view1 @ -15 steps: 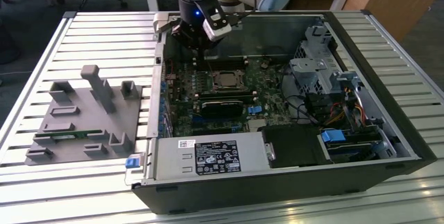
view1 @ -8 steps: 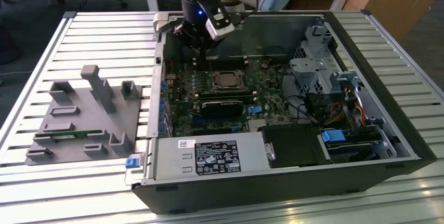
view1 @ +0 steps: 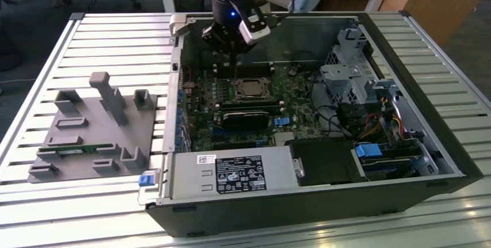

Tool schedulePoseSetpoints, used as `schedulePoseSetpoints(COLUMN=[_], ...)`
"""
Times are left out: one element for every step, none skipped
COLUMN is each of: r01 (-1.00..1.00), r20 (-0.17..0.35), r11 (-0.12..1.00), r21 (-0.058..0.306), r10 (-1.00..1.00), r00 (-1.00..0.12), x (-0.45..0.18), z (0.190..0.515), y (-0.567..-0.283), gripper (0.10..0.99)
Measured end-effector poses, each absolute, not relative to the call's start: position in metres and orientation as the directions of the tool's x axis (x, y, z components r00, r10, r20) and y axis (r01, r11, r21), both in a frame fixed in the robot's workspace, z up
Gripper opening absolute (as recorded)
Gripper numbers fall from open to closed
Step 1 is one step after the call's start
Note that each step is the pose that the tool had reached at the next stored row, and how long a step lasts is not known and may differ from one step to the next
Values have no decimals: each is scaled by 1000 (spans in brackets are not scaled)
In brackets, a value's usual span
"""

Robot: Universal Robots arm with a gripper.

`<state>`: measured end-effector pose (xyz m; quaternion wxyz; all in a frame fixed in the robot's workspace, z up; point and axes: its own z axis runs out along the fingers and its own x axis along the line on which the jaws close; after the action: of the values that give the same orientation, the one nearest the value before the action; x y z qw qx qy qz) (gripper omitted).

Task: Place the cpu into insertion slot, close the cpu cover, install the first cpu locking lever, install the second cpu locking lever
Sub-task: 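Install the first cpu locking lever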

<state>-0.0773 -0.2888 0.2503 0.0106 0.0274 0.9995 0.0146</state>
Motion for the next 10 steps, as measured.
schedulePoseSetpoints(r01=[54,54,54,54,54,54,54,54,54,54], r20=[-20,-20,-19,-19,-20,-19,-19,-19,-19,-19], r11=[998,998,998,998,998,998,998,998,998,998], r21=[30,30,30,30,30,30,30,31,32,33], r10=[55,55,55,55,55,55,55,55,55,55], r00=[-998,-998,-998,-998,-998,-998,-998,-998,-998,-998], x=[-75,-74,-73,-73,-73,-72,-72,-71,-71,-70], z=[250,250,250,250,250,250,250,250,250,249], y=[-289,-289,-289,-289,-289,-289,-289,-289,-289,-289], gripper=[106,106,106,106,106,106,106,106,106,106])
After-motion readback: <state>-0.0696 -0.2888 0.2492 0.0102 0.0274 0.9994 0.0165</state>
